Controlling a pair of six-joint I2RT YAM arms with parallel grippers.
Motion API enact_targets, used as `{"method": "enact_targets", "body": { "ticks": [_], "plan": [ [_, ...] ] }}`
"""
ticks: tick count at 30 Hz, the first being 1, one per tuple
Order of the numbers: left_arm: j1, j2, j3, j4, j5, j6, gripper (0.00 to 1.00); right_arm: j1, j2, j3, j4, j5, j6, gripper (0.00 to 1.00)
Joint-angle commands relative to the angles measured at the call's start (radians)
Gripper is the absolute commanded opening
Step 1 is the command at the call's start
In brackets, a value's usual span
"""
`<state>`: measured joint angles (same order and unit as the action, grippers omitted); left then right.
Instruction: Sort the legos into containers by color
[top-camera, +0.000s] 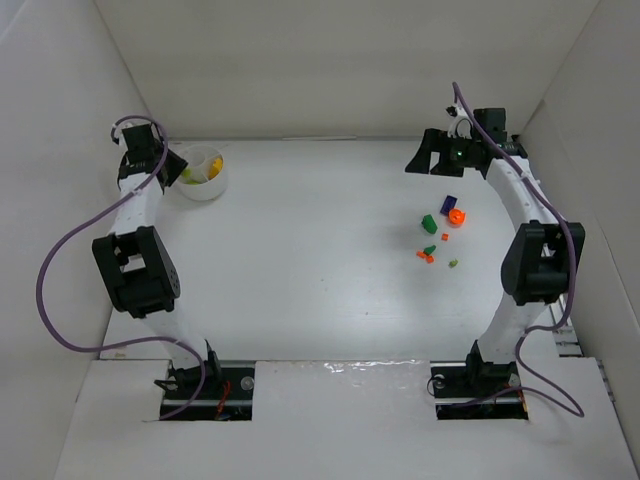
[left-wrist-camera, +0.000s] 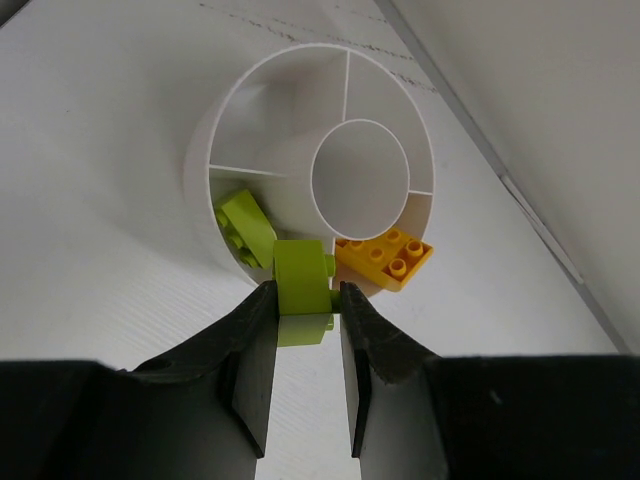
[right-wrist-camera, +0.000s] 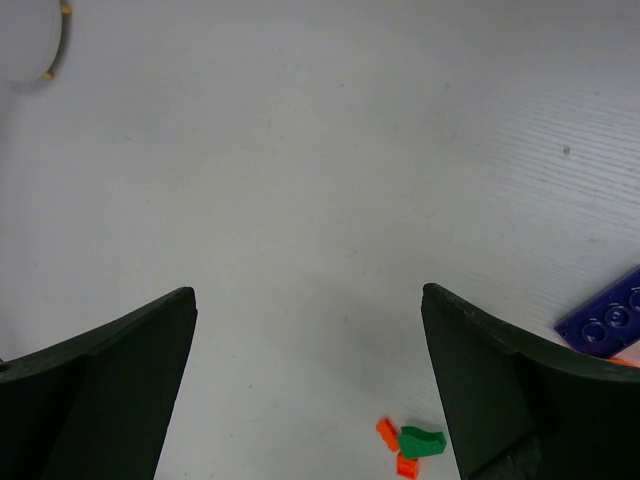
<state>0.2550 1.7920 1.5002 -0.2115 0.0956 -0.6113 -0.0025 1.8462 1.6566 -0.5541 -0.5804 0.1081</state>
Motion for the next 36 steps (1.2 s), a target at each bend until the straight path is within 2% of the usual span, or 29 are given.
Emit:
{"method": "enact_targets", "body": {
  "ticks": [1,10,19,28,29,31,32,34,36],
  "plan": [
    [0.000,0.009,0.045,-0.005,-0.040,-0.047,0.00,0.010,0.004,0.051,0.013,0.001,-0.019,0.98],
    [0.000,0.053,0.063,0.004,-0.031,-0.047,0.00,0.010,0.013,0.051,0.013,0.010,-0.028,0.98],
    [-0.019,0.090,0.092,0.023,-0.022,-0.047,0.05,0.019,0.022,0.060,0.003,0.010,-0.028,0.99],
    [-0.028,0.090,0.092,0.050,0.018,-0.028,0.43,0.019,0.022,0.060,0.003,0.010,-0.038,0.99],
    [-0.028,0.090,0.092,0.050,0.018,-0.028,0.52,0.019,0.022,0.060,0.003,0.010,-0.038,0.99],
    [-0.028,0.081,0.092,0.050,0.027,-0.019,0.63,0.019,0.022,0.060,0.003,0.010,-0.038,0.99],
    [-0.028,0.069,0.092,0.050,0.027,-0.019,0.74,0.019,0.022,0.060,0.003,0.010,-0.038,0.99],
    [-0.037,0.058,0.092,0.061,0.039,-0.010,0.80,0.019,0.022,0.060,0.003,0.010,-0.053,0.99],
    [-0.037,0.037,0.092,0.087,0.068,0.028,0.81,0.019,0.012,0.060,0.003,0.025,-0.071,0.98]
  ]
}}
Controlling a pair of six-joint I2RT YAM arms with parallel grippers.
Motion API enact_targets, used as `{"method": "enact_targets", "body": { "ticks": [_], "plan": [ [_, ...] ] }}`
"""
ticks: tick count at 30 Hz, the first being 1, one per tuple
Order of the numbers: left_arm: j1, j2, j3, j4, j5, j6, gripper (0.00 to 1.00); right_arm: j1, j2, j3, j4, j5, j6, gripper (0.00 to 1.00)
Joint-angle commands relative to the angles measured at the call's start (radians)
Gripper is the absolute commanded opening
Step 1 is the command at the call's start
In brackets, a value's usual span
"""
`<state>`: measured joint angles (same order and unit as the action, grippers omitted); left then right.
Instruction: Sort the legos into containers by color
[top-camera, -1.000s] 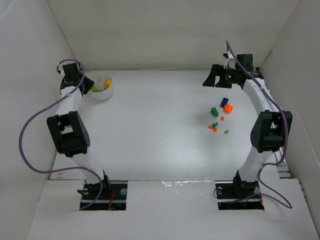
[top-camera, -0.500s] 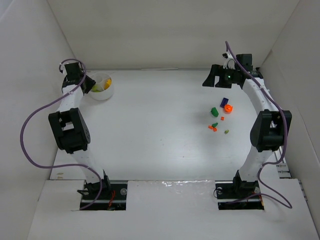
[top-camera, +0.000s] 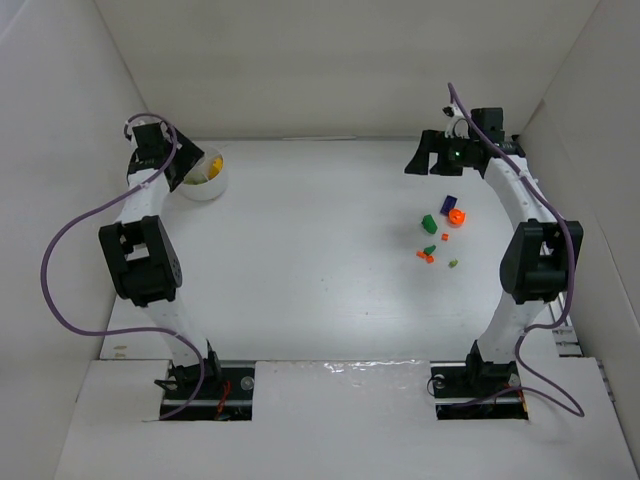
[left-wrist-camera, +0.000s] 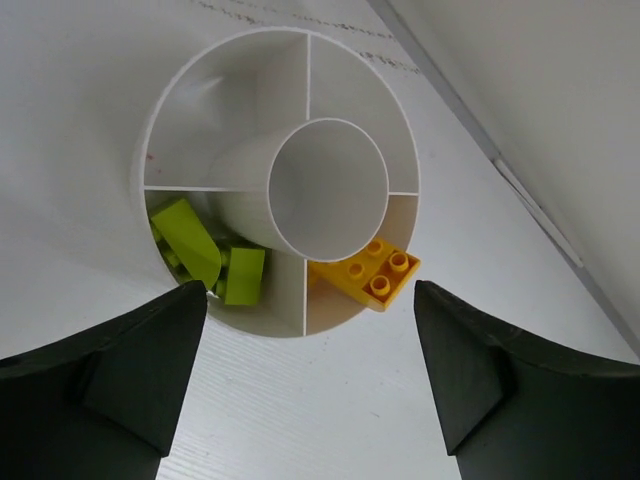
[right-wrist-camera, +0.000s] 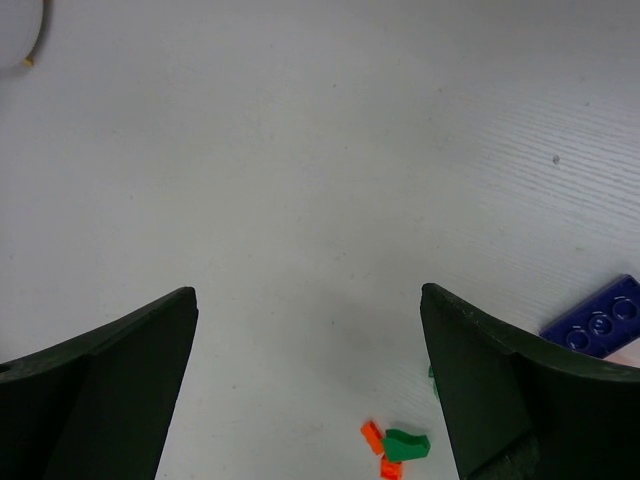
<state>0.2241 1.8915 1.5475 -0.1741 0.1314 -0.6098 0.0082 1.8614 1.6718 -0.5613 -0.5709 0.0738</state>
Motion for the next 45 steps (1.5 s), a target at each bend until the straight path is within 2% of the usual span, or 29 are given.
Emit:
{"method": "enact_targets", "body": {
  "ticks": [1,5,8,9,11,16,22,28,34,37,45],
  "plan": [
    [-0.017,-0.086,0.045,0.059,0.033,0.044,0.82,0.009,-0.019,0.033,0.011,0.032,-0.067,0.96],
    [-0.087,-0.155,0.077,0.102,0.089,0.169,0.82,0.009,-0.080,-0.064,0.011,0.063,-0.193,0.94],
    [-0.149,-0.206,0.077,0.125,0.137,0.310,0.88,-0.002,-0.149,-0.162,-0.028,0.043,-0.352,0.92],
    [-0.184,-0.242,0.063,0.125,0.169,0.426,0.93,-0.002,-0.165,-0.184,-0.073,0.028,-0.397,0.90],
    [-0.209,-0.279,0.007,0.139,0.237,0.504,0.96,-0.031,-0.189,-0.236,-0.121,0.013,-0.478,0.87],
    [-0.227,-0.344,-0.093,0.179,0.352,0.542,1.00,-0.088,-0.275,-0.332,-0.204,0.037,-0.620,0.75],
    [-0.270,-0.376,-0.150,0.170,0.298,0.600,1.00,-0.131,-0.376,-0.467,-0.269,0.167,-0.755,0.69],
    [-0.338,-0.376,-0.138,0.160,0.203,0.645,1.00,-0.131,-0.377,-0.521,-0.313,0.241,-0.767,0.62],
    [-0.347,-0.376,-0.161,0.198,0.212,0.624,1.00,-0.083,-0.347,-0.590,-0.214,0.327,-0.715,0.59],
    [-0.347,-0.394,-0.202,0.234,0.212,0.613,0.99,-0.057,-0.315,-0.590,-0.192,0.347,-0.686,0.58],
    [-0.347,-0.373,-0.193,0.236,0.221,0.567,0.97,-0.019,-0.206,-0.570,-0.149,0.410,-0.614,0.56]
  ]
}}
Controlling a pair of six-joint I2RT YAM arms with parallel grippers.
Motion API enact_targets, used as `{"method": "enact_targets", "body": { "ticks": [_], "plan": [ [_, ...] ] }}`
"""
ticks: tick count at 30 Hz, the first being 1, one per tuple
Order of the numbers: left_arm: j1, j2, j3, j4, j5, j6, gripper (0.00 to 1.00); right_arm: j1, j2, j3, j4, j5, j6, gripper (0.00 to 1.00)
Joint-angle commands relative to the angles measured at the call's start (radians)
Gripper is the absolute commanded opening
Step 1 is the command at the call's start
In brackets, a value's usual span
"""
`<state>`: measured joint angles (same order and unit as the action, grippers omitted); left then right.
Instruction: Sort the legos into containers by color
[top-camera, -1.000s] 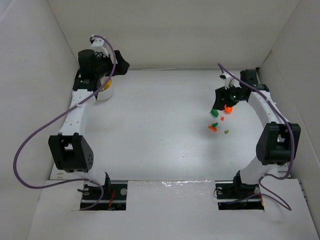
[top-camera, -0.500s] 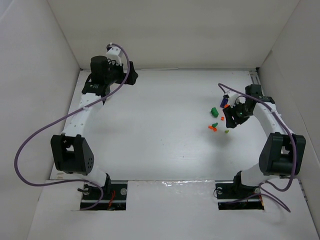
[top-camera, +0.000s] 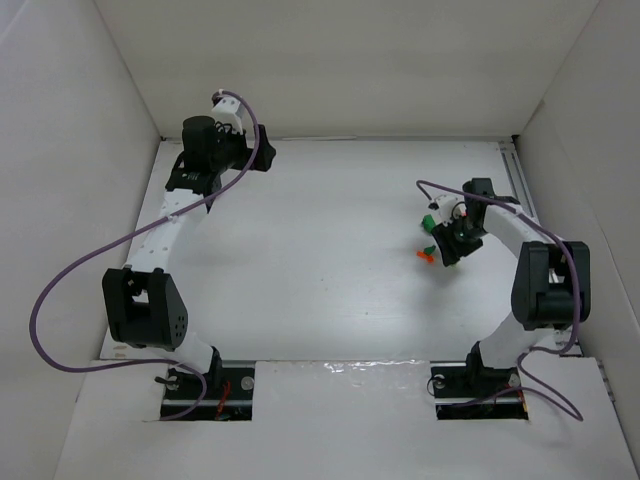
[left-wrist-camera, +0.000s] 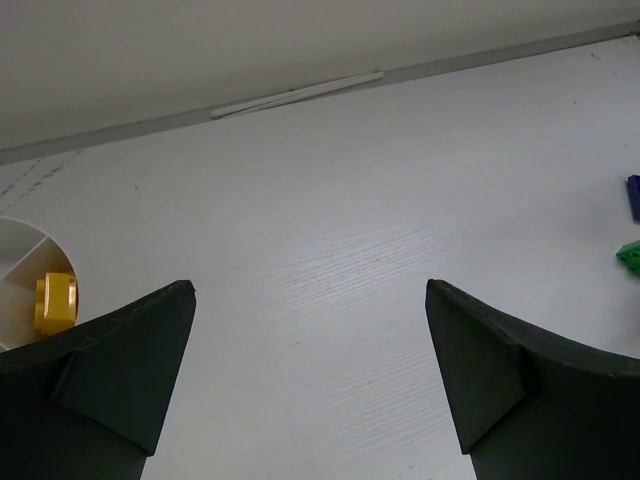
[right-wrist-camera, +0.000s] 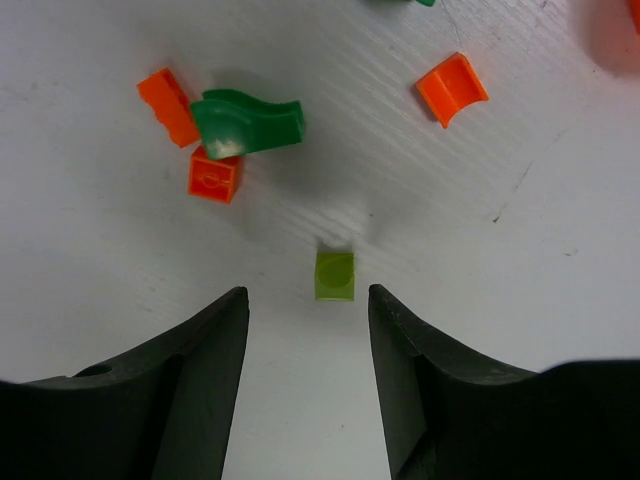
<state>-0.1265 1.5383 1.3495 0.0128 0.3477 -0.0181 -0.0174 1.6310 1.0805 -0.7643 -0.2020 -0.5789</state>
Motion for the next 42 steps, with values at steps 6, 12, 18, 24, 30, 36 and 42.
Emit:
{"method": "enact_targets", "body": {
  "ticks": [6,12,18,24,30,36,42],
  "plan": [
    [0.004,-0.001,0.023,0.049,-0.004,-0.025,0.97,0.007,0.072,0.053,0.066,0.072,0.048,0.54],
    [-0.005,0.008,0.034,0.049,-0.004,-0.025,0.97,0.007,0.107,0.081,0.066,0.072,0.057,0.53],
    [-0.005,0.029,0.053,0.049,0.005,-0.025,0.97,0.007,0.125,0.081,0.046,0.072,0.057,0.48],
    [-0.005,0.049,0.062,0.049,0.005,-0.025,0.97,-0.003,0.135,0.081,0.028,0.072,0.057,0.48],
    [-0.005,0.049,0.062,0.049,0.005,-0.025,0.97,-0.012,0.135,0.081,0.017,0.072,0.048,0.47],
    [-0.005,0.049,0.062,0.049,0.014,-0.025,0.97,-0.021,0.135,0.081,0.017,0.072,0.039,0.46],
    [-0.005,0.049,0.062,0.049,0.024,-0.025,0.97,-0.021,0.135,0.071,0.008,0.081,0.039,0.46]
  ]
}}
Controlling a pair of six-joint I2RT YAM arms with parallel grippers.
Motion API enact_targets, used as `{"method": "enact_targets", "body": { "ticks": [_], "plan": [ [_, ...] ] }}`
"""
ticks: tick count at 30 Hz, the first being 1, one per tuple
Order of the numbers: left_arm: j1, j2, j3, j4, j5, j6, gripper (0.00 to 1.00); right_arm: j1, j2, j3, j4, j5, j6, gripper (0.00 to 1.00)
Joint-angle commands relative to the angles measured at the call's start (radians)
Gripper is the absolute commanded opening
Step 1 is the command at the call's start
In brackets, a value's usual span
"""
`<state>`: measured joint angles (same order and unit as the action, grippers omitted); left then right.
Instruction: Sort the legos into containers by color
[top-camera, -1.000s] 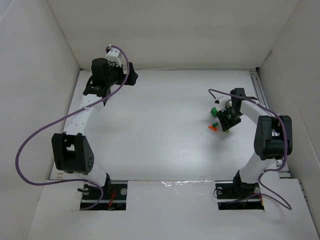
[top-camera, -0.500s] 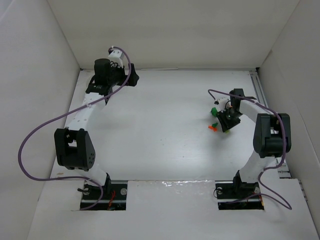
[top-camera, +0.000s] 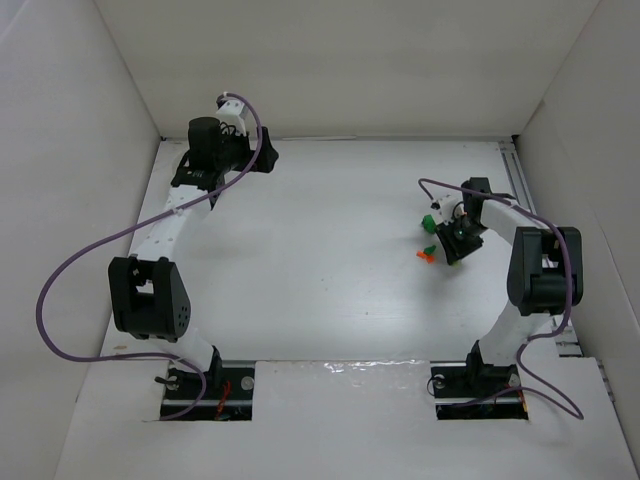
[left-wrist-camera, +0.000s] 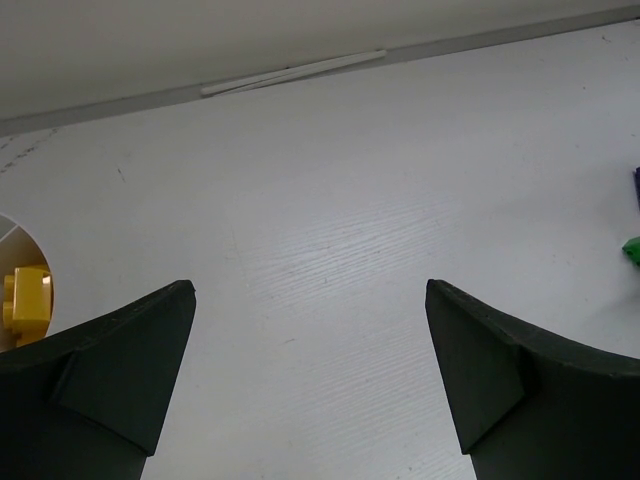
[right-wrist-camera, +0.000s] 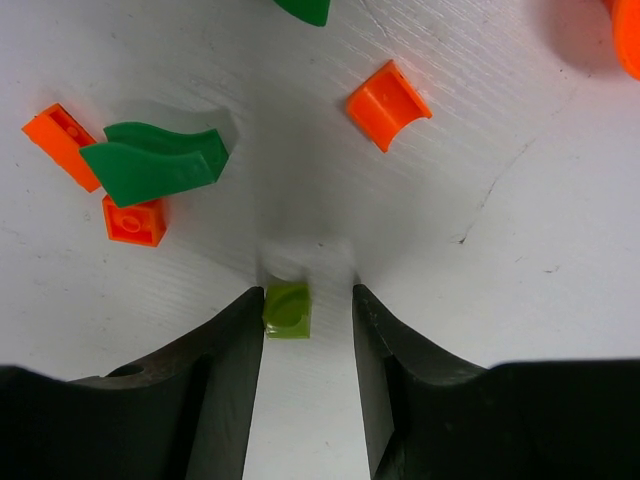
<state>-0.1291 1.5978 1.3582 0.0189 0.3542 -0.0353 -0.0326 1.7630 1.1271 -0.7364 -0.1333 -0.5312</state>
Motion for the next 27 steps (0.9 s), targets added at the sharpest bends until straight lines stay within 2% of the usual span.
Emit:
{"method": "enact_targets", "body": {
  "ticks": [1,12,15,17,21,23,24,25,27],
  "plan": [
    [-0.003,-0.010,0.053,0.042,0.017,-0.008,0.97,-0.006,0.003,0.025,-0.020,0.012,-0.009,0.46],
    [-0.003,-0.001,0.044,0.042,0.017,-0.008,0.97,0.003,0.012,0.016,-0.040,0.012,-0.018,0.34],
    [-0.003,-0.001,0.035,0.052,0.032,-0.008,0.99,0.003,0.012,0.016,-0.040,0.012,-0.018,0.29],
    [-0.003,-0.010,0.025,0.061,0.061,-0.008,1.00,0.003,0.012,0.036,-0.067,-0.014,-0.018,0.21],
    [-0.003,-0.019,0.015,0.073,0.120,-0.049,1.00,0.003,0.024,0.154,-0.173,-0.213,-0.018,0.14],
    [-0.003,-0.019,0.006,0.085,0.120,-0.084,1.00,0.003,0.070,0.326,-0.260,-0.358,0.005,0.12],
    [-0.003,-0.019,0.005,0.085,0.120,-0.097,1.00,0.003,0.085,0.327,-0.291,-0.359,0.005,0.12],
    [0.008,-0.028,0.005,0.085,0.147,-0.097,1.00,0.013,0.104,0.374,-0.322,-0.452,0.005,0.11],
    [0.035,-0.029,0.005,0.111,0.269,-0.071,1.00,0.037,0.168,0.521,-0.415,-0.537,0.017,0.11]
  ]
}}
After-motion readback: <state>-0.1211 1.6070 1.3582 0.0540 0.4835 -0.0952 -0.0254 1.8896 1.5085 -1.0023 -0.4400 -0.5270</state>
